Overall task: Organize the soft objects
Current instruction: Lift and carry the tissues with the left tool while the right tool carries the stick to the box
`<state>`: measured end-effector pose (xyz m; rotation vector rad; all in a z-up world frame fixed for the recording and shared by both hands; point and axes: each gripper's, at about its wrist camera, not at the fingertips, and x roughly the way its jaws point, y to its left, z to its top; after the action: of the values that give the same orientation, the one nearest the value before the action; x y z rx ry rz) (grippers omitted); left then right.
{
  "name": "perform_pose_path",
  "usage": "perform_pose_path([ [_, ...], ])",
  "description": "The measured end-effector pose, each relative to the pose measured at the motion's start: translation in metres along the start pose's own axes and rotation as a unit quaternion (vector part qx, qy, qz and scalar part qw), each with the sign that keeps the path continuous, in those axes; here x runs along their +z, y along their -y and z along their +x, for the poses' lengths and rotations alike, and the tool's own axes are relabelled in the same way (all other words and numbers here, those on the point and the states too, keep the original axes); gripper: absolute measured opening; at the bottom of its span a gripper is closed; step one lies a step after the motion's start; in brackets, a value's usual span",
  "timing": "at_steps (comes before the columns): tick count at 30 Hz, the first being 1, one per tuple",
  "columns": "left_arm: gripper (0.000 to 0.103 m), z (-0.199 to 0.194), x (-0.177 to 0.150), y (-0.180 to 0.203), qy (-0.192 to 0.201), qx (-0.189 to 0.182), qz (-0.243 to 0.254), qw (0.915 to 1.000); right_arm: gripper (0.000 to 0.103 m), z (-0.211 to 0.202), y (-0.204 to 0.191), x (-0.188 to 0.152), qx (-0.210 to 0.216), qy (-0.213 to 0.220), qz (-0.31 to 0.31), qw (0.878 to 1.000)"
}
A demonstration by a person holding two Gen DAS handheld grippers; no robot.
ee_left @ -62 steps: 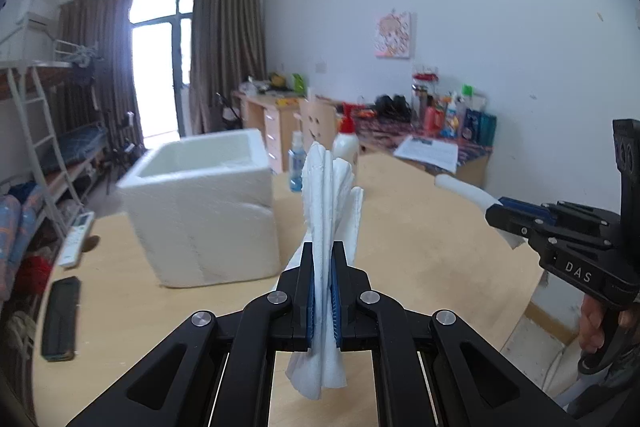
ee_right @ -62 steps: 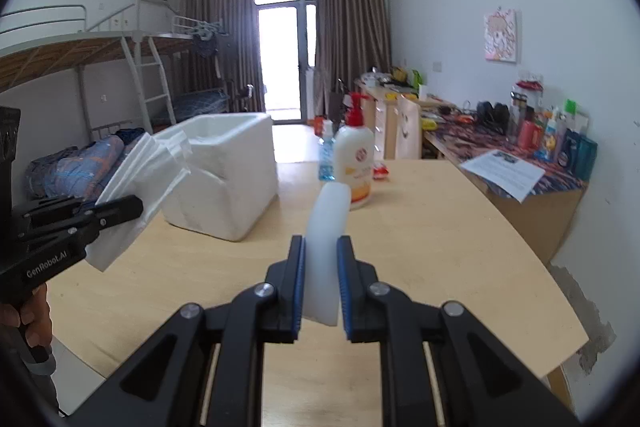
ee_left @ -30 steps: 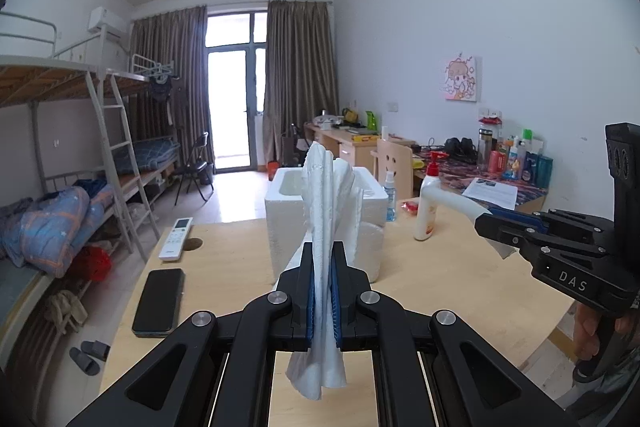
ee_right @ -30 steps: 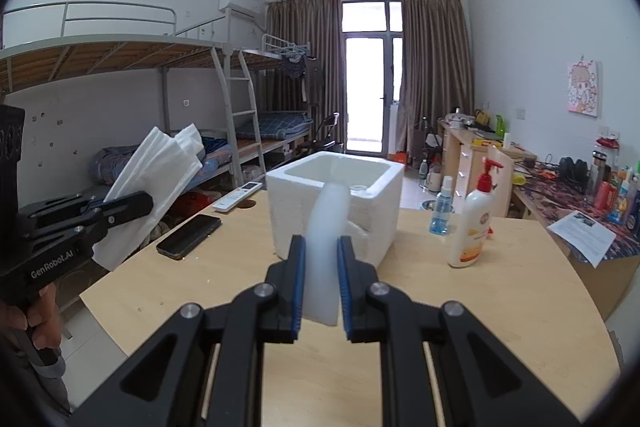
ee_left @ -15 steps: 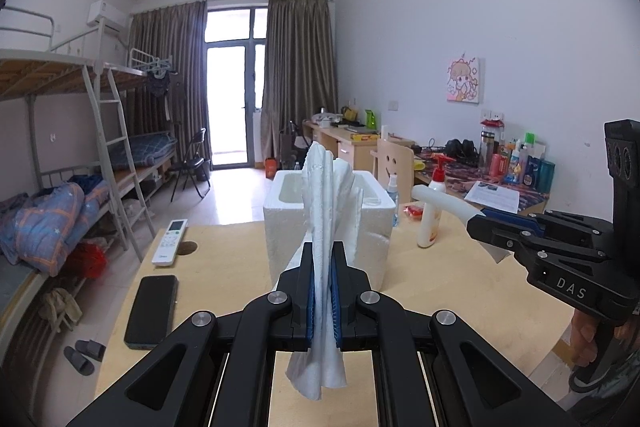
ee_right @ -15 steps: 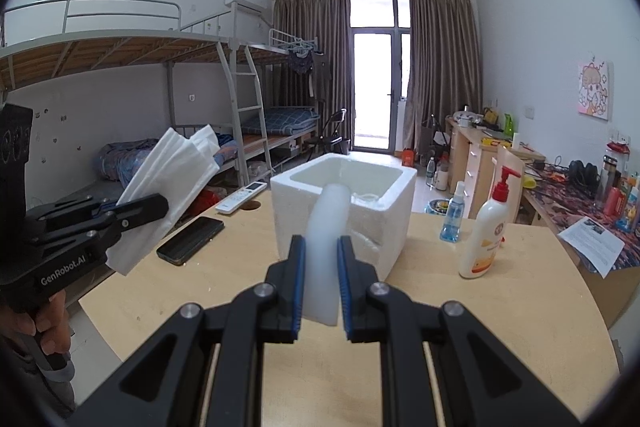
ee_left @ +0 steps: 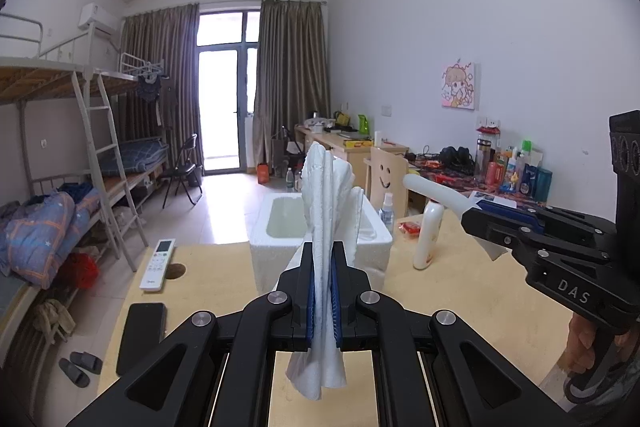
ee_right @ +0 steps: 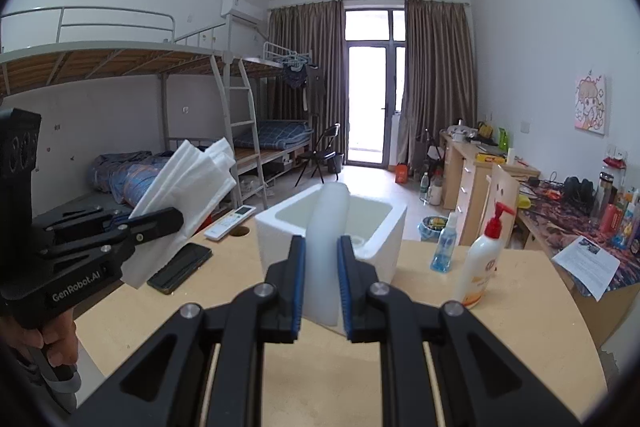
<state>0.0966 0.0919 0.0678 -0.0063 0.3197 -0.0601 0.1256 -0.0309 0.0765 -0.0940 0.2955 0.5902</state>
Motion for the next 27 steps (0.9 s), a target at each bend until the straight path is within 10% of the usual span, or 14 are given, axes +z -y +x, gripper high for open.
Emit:
perform_pose_path([
  [27, 0.007, 0.058, 0.026, -0.001, -0.01, 0.001, 0.0, 0.9999, 0.019, 0.042, 0.017, 0.021, -0.011, -0.009, 0.003, 1.0],
])
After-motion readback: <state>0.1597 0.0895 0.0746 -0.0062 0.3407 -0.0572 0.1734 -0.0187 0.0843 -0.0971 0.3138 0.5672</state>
